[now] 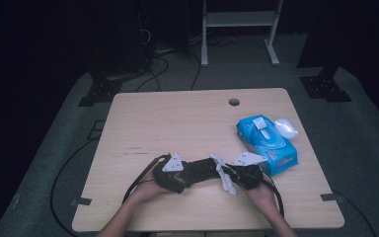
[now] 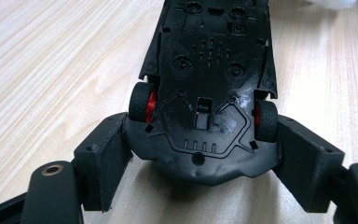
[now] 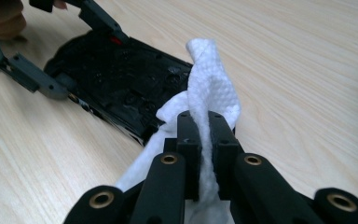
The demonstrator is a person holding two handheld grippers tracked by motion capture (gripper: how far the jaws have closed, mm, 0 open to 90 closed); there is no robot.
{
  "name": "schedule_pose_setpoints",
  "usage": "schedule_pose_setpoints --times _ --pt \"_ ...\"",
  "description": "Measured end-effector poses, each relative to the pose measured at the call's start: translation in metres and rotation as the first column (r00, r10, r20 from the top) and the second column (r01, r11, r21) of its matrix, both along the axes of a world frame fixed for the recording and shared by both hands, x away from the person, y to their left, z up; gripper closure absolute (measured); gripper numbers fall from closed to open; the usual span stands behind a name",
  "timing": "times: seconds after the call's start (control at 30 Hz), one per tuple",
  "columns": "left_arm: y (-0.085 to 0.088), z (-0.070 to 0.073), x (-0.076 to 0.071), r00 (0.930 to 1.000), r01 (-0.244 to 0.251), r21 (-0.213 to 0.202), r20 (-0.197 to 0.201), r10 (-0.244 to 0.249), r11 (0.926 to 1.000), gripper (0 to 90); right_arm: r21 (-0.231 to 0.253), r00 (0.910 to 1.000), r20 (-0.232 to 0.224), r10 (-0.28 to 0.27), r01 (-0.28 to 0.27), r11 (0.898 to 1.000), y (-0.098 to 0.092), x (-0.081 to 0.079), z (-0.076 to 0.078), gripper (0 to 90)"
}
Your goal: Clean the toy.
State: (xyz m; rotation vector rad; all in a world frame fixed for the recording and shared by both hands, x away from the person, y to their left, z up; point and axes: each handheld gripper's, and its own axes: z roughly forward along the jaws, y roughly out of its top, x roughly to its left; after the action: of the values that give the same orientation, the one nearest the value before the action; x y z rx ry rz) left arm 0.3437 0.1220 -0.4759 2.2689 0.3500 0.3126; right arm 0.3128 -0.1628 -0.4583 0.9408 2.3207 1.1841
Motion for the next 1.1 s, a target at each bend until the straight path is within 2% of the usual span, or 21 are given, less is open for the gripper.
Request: schedule_pose_setpoints --times 0.07,0.2,0.23,0.3,0.4,0.47,0.63,0.7,0.83,0.97,1.1 --pt "0.000 0.000 0.000 1.0000 0.001 0.002 0.001 -0.001 1.0000 24.1 0.000 1.0000 -0.002 -0.001 0.001 1.000 0.000 -0.001 0.000 84.9" --pt "0.000 0.000 -0.001 1.0000 -0.001 0.003 -0.001 0.001 1.0000 24.1 0.016 0.9983 0.008 0.058 -0.058 0.998 0.014 -0.006 0.000 84.8" --pt "0.000 0.000 -0.001 1.0000 -0.002 0.003 -0.002 0.002 1.0000 24.1 0.004 0.9979 0.013 0.064 -0.064 0.998 0.016 -0.006 0.000 84.8" --pt "0.000 0.000 -0.001 1.0000 -0.002 0.004 0.000 0.002 1.0000 24.1 -0.003 0.9982 0.013 0.058 -0.058 0.998 0.015 -0.005 0.000 84.8" --pt "0.001 0.000 0.000 1.0000 -0.002 0.002 -0.001 0.002 1.0000 24.1 -0.013 0.9997 0.020 0.014 -0.014 1.000 0.006 -0.002 0.000 84.9" --pt "0.000 0.000 0.000 1.0000 -0.002 0.004 0.004 0.002 1.0000 24.1 0.000 0.9999 0.010 0.007 -0.007 1.000 0.002 -0.001 0.000 84.9" --pt "0.001 0.001 -0.001 1.0000 0.001 0.011 0.002 -0.001 0.9999 24.1 -0.007 0.9989 0.022 0.042 -0.042 0.999 0.012 -0.007 0.001 84.9" --pt "0.001 0.001 -0.001 1.0000 0.004 0.014 0.004 -0.004 0.9999 24.1 -0.017 0.9993 0.023 0.030 -0.029 0.999 0.009 -0.005 0.001 84.9" --pt "0.000 0.001 0.000 1.0000 0.000 0.011 0.004 0.000 0.9999 24.1 0.009 0.9999 -0.013 -0.007 0.008 1.000 -0.004 0.002 -0.001 84.9" --pt "0.000 0.001 0.000 1.0000 -0.004 0.012 0.007 0.004 0.9999 24.1 0.005 1.0000 0.009 -0.001 0.001 1.000 0.004 0.002 0.003 84.9" --pt "0.002 0.001 0.002 0.9998 -0.022 0.011 0.004 0.022 0.9997 24.1 -0.040 0.9999 0.010 0.011 -0.011 0.999 0.016 0.009 0.004 84.9"
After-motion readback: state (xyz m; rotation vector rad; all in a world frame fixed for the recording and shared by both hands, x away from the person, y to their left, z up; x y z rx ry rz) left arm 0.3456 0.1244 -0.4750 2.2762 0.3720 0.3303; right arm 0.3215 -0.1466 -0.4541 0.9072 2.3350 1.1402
